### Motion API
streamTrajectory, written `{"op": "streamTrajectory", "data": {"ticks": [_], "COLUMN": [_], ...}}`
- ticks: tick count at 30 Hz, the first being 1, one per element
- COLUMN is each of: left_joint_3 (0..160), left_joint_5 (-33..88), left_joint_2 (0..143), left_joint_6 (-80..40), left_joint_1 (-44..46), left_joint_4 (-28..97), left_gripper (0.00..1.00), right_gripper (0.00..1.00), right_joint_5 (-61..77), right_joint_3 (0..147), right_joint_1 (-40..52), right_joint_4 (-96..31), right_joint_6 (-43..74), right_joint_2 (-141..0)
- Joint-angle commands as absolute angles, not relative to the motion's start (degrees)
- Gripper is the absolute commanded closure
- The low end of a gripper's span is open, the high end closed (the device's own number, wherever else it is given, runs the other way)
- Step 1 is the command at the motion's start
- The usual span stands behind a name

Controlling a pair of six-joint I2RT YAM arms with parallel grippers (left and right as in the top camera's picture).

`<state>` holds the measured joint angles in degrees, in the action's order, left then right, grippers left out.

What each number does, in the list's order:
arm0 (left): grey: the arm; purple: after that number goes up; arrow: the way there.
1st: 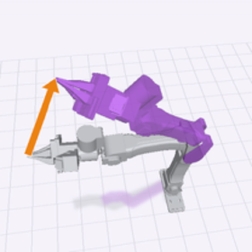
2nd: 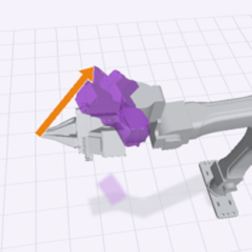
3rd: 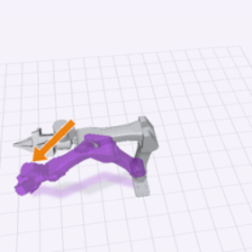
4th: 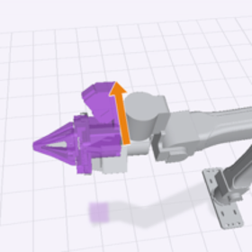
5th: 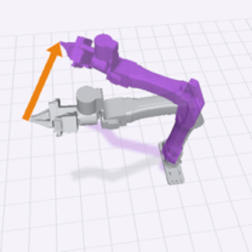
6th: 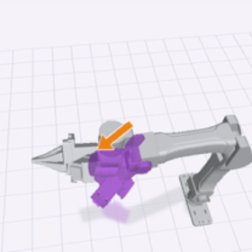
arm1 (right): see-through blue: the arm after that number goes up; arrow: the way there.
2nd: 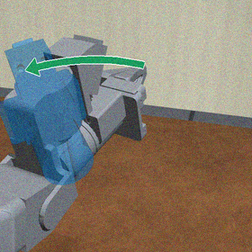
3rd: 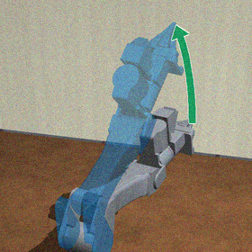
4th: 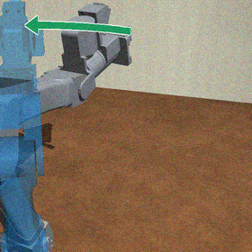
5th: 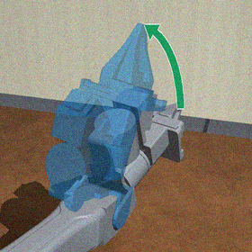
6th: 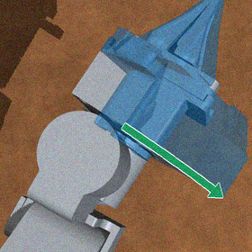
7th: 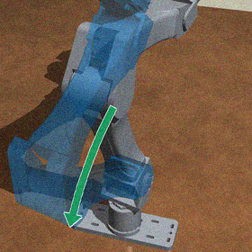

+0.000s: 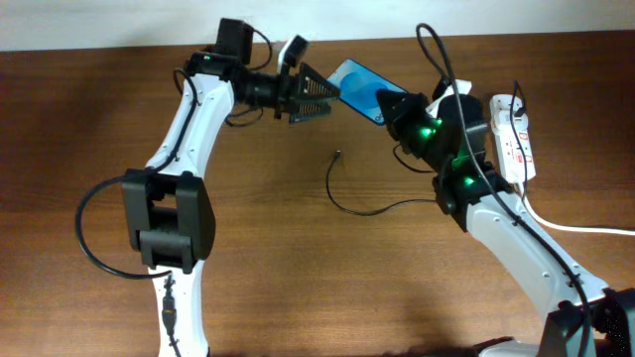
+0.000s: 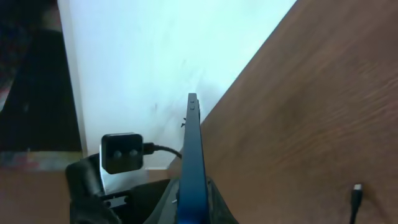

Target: Plug charger to phone and switch on socket

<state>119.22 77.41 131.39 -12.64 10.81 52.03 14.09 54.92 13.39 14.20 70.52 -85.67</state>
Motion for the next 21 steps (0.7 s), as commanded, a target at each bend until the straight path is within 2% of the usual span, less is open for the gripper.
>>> {"op": "streamTrajectory", "data": {"ticks": [1, 8, 13, 21], "left_joint_3": [119.6, 119.6, 119.6, 119.6], "left_joint_5": [74.0, 70.7, 70.7, 70.7], "left_joint_2": [131.5, 131.5, 131.5, 131.5], "left_joint_6": [-29.7, -44.2, -59.7, -72.5], "left_joint_1": [10.6, 12.5, 14.2, 15.5], "left_joint_4": [42.7, 32.4, 18.1, 3.5], "left_gripper": [0.12, 0.13, 0.14, 0.17], "right_gripper": [0.96, 0.96, 0.96, 0.96], "right_joint_5": [10.7, 2.1, -5.0, -5.3], "right_joint_3": [57.0, 59.4, 60.8, 62.4], "right_joint_1": [11.2, 12.8, 15.8, 18.1], "right_joint_4": [15.3, 15.4, 16.3, 21.7], "right_joint_6": [71.9, 73.7, 76.0, 79.0], "right_joint_2": [-83.3, -82.7, -83.1, -87.7]}}
